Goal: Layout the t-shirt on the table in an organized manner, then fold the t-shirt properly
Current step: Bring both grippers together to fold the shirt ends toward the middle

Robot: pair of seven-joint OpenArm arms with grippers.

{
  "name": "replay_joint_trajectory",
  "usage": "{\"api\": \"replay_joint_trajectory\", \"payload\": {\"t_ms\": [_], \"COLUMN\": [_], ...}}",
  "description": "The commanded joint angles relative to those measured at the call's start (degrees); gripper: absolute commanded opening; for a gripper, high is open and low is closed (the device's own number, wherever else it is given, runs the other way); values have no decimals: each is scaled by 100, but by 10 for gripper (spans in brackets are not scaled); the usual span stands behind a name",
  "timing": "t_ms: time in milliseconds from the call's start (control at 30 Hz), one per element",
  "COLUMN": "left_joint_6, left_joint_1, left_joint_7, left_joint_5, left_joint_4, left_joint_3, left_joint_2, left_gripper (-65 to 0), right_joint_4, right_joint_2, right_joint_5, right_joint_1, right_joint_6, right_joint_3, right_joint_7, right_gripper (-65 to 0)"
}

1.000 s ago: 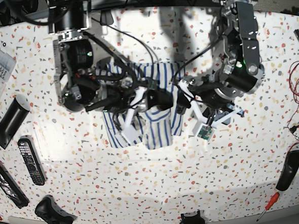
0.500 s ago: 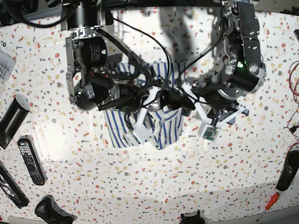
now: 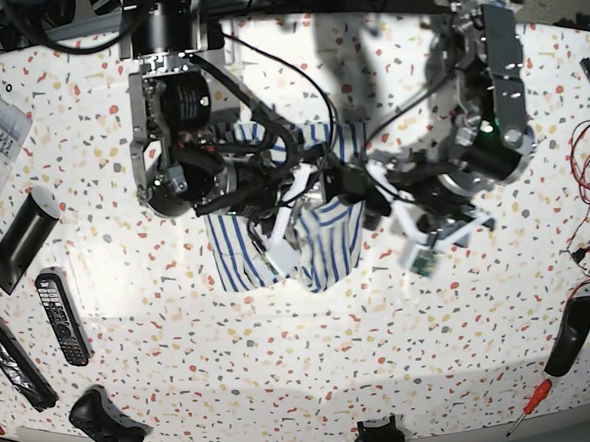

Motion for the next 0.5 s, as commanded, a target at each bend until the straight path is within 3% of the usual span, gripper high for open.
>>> {"api": "replay_joint_trajectory", "payload": {"t_ms": [0, 167, 267, 367, 467], "left_joint_6": [-22, -20, 0, 20, 22], "left_joint_1": [-85, -83, -83, -85, -83], "left_joint_7": [-46, -48, -46, -70, -103], "left_joint_5": [-33, -37, -37, -44, -66], "left_joint_4": [96, 96, 96, 96, 96], "left_joint_3": [4, 4, 4, 4, 4], "left_joint_2": [-133, -892, -1217, -1397, -1403], "left_gripper": [-315, -315, -315, -315, -315], "right_joint_4": [114, 116, 116, 116, 116], "right_joint_2": [-63, -396, -422, -422, -422], "right_joint_5": [433, -184, -1298, -2124, -2153], "right_joint_1": [164, 192, 195, 186, 192], "right_joint_6": [55, 57, 61, 46, 17], "right_joint_3": [-13, -2, -31, -245, -380], "right_joint_7": [205, 203, 214, 205, 205], "right_gripper": [-243, -243, -243, -243, -244]}}
